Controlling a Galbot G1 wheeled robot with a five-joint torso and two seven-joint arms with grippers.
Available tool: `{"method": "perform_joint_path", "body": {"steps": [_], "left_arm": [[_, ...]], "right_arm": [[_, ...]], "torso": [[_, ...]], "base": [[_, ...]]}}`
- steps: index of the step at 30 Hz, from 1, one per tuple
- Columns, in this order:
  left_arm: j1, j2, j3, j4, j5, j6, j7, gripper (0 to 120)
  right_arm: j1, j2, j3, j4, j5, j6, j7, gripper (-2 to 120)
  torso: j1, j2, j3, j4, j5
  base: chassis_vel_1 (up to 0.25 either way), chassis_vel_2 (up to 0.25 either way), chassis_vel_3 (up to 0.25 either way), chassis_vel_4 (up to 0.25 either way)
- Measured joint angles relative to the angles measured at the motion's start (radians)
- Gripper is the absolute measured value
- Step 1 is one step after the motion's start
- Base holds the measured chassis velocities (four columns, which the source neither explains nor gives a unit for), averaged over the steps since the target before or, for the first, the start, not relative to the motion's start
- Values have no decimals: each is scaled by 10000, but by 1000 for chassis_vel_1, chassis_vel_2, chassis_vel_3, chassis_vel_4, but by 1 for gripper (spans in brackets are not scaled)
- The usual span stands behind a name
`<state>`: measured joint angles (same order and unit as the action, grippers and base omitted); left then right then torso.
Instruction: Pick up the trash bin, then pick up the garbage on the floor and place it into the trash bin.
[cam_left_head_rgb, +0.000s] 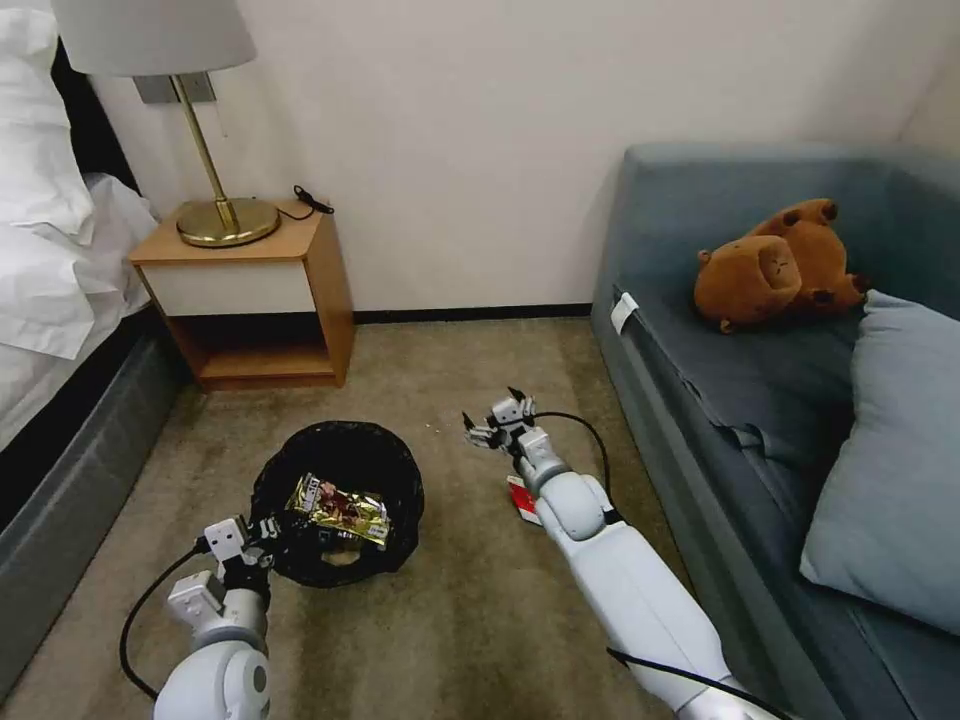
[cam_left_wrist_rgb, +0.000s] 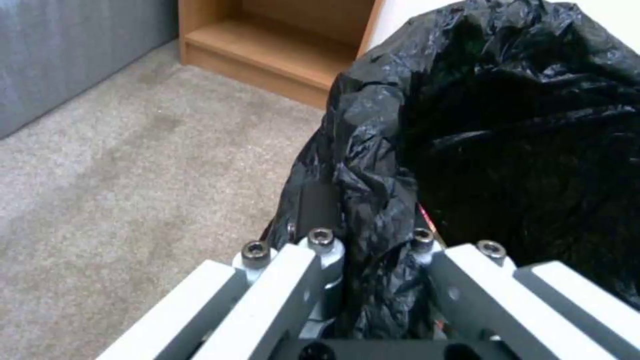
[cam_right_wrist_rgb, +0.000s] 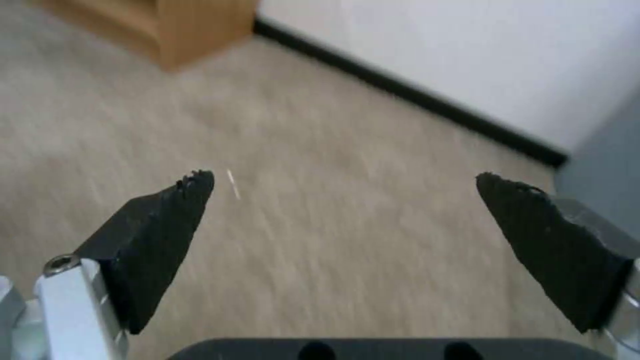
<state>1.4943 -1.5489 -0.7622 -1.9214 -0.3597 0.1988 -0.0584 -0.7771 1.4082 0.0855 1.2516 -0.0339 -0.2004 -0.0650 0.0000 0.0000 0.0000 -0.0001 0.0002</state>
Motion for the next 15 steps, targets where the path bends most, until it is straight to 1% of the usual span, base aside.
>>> {"method": "perform_joint_path", "body": {"steps": [5, 6, 7, 9, 12, 14, 15], "left_arm": [[10, -1, -14, 55, 0, -31, -14, 3], [27, -1, -18, 73, 0, -36, -15, 3], [27, -1, -18, 73, 0, -36, -15, 3], [52, -8, -23, 76, 0, -50, -16, 3], [67, -12, -22, 74, 2, -51, -15, 3], [112, -46, -12, 17, 22, -57, -19, 3], [112, -46, -12, 17, 22, -57, -19, 3]], "right_arm": [[15, -81, 175, -304, -275, -427, -209, 100], [19, -94, 312, -488, -477, -610, -427, 100], [19, -94, 312, -488, -477, -610, -427, 100], [25, -135, 530, -642, -750, -842, -921, 100], [41, -169, 600, -737, -892, -877, -1107, 100], [158, -232, 846, -1137, -1431, -921, -1491, 100], [158, -232, 846, -1137, -1431, -921, -1491, 100]], "torso": [[0, 0, 0, 1, -1], [0, -1, 0, 1, 0], [0, -1, 0, 1, 0], [0, 0, 0, 1, -1], [0, 0, 0, 1, -1], [0, 0, 0, 1, -1], [0, 0, 0, 1, -1]], "base": [[0, 0, 0, 0], [0, 0, 0, 0], [0, 0, 0, 0], [0, 0, 0, 0], [0, 0, 0, 0], [0, 0, 0, 0], [0, 0, 0, 0]]}}
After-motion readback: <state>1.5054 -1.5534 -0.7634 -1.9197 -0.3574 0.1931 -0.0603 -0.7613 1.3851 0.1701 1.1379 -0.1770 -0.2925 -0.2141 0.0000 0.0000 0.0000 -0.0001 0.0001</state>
